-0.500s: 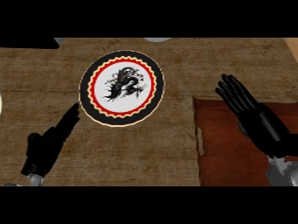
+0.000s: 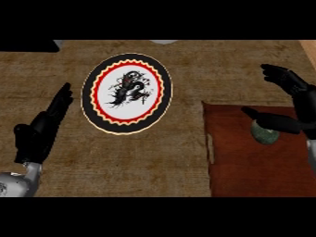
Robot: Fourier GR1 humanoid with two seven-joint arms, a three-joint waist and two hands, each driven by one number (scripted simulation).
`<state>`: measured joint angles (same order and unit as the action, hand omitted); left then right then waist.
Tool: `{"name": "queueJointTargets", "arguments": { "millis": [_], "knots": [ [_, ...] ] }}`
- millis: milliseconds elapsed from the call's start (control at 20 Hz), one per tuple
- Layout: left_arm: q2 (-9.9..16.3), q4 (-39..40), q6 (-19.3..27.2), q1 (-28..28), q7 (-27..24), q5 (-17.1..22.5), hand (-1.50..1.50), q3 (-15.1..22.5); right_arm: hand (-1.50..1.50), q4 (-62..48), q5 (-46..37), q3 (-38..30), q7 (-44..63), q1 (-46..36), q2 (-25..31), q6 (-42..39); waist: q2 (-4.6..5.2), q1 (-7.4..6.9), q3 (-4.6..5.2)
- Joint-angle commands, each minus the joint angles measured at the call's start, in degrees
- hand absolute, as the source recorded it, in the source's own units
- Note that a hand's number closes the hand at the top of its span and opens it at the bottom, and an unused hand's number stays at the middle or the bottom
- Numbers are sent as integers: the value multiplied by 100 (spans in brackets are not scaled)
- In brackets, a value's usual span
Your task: Pick the squash from the tray and place it in the plate
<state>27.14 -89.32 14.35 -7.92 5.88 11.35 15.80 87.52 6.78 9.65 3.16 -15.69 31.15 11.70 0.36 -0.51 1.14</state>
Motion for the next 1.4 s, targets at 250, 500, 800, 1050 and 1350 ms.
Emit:
{"name": "queueJointTargets", "arguments": {
  "millis": [250,500,800,1050,1350],
  "knots": [
    [-272,645,38,-616,-113,-153,0,-258,-150,-1097,-2121,853,-19,382,-1460,2535,-26,56,-111],
    [-519,1084,70,-671,-341,-248,0,-279,-150,-208,-3321,981,1117,506,-734,2876,-62,174,-97],
    [-322,766,-117,-701,-95,-244,0,-406,-150,1117,-4304,925,3350,349,27,1640,-96,163,-90],
    [-416,892,-128,-753,-30,-207,0,-443,-150,1656,-3693,897,4499,574,697,-73,-81,197,-90],
    [-626,1023,-97,-698,-202,-368,0,-446,-150,2379,-3004,698,5733,342,913,-1438,-49,110,-105]
  ]
}}
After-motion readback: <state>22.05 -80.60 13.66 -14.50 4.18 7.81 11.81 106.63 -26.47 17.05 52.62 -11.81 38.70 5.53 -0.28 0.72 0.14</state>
